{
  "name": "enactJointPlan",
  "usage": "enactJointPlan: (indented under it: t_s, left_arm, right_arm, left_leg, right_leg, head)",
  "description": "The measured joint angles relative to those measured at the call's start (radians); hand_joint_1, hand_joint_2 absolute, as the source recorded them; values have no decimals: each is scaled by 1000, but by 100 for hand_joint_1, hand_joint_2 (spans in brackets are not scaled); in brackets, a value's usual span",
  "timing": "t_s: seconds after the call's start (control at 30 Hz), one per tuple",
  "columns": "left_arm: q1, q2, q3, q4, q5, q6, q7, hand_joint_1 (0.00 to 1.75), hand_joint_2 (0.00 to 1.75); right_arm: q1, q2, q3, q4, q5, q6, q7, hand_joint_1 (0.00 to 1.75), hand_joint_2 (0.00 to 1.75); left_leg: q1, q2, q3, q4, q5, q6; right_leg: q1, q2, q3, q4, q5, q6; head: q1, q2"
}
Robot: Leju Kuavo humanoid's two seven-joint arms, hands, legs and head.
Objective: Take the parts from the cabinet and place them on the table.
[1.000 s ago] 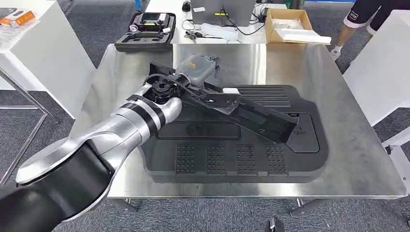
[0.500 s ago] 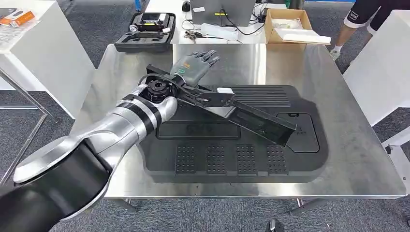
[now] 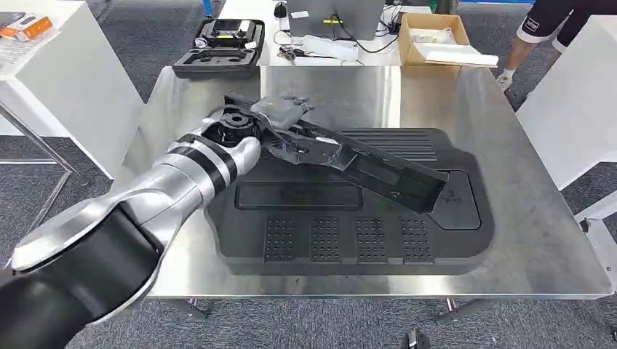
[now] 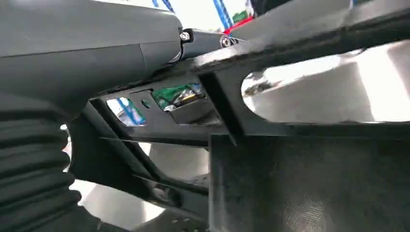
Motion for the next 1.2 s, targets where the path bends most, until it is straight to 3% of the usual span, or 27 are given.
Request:
enactJointPlan:
  t_s: [0.27,0.6,1.0,1.2]
  left_arm:
    - [-25,1,-1,5,-8,-122,29,0,175]
    - [-29,1,-2,6,-19,-175,26,0,175]
    - [-67,-12,-2,2,-43,-112,7,0,175]
    - [-83,-25,-6,-5,-50,-126,-1,0,175]
  right_arm:
    - [0,-11,-8,0,-3,8,-2,0,0]
    - [2,-22,-13,0,-12,13,-9,0,0]
    - [12,-35,-38,1,-33,8,-23,0,0]
    - [12,-40,-46,1,-39,8,-30,0,0]
  left_leg:
    - [0,0,2,0,0,0]
    - [0,0,5,0,0,0]
    - [-1,0,5,0,-1,1]
    - [-1,0,5,0,-1,1]
  right_leg:
    - [0,0,2,0,0,0]
    - [0,0,5,0,0,0]
    - [-1,0,5,0,0,0]
    - [-1,0,5,0,0,0]
  head:
    - [0,0]
    - [0,0]
    - [0,0]
    - [0,0]
